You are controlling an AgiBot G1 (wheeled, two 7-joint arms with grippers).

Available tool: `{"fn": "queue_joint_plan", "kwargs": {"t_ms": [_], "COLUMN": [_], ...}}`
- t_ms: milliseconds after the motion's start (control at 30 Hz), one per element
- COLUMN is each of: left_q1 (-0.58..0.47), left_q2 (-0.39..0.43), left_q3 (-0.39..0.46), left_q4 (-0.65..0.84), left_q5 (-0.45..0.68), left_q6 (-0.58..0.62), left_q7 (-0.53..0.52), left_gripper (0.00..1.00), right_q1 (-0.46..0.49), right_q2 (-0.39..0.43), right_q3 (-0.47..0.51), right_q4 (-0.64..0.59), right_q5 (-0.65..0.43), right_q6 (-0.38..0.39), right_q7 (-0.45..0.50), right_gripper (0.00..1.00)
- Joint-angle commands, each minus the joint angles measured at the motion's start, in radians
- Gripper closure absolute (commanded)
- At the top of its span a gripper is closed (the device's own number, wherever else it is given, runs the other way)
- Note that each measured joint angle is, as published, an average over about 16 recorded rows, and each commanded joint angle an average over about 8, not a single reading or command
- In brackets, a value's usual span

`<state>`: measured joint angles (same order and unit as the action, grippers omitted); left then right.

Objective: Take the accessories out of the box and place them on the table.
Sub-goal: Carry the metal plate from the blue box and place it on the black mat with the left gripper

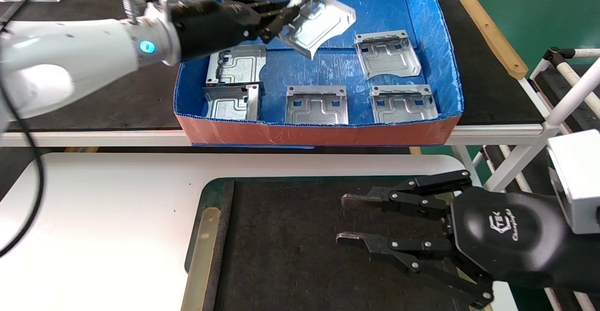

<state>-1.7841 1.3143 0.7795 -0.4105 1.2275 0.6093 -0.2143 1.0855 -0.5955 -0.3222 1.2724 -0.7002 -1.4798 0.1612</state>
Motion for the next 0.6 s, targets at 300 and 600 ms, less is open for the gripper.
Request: {"fn": "queue_joint_plan", "kwargs": {"t_ms": [300,600], "left_q1": [-0.011,0.015], "left_q2": [-0.092,-0.185], "left_q3": [-0.074,-0.125], "left_q4": [-0.054,-0.08], "left_q5": [-0.121,-0.215], "left_q6": [0.212,0.457], "left_q7": [0.114,0.238], "left_gripper": [1.0,1.0], "right_q1": [0.0,0.0], "right_q2": [0.0,0.0], "right_q3": [0.0,-0.001], "right_q4": [0.0,0.0], "right_q5": [0.0,0.0], "right_q6": [0.0,0.0], "right_q7": [0.0,0.0], "right_gripper": [0.0,0.0]}}
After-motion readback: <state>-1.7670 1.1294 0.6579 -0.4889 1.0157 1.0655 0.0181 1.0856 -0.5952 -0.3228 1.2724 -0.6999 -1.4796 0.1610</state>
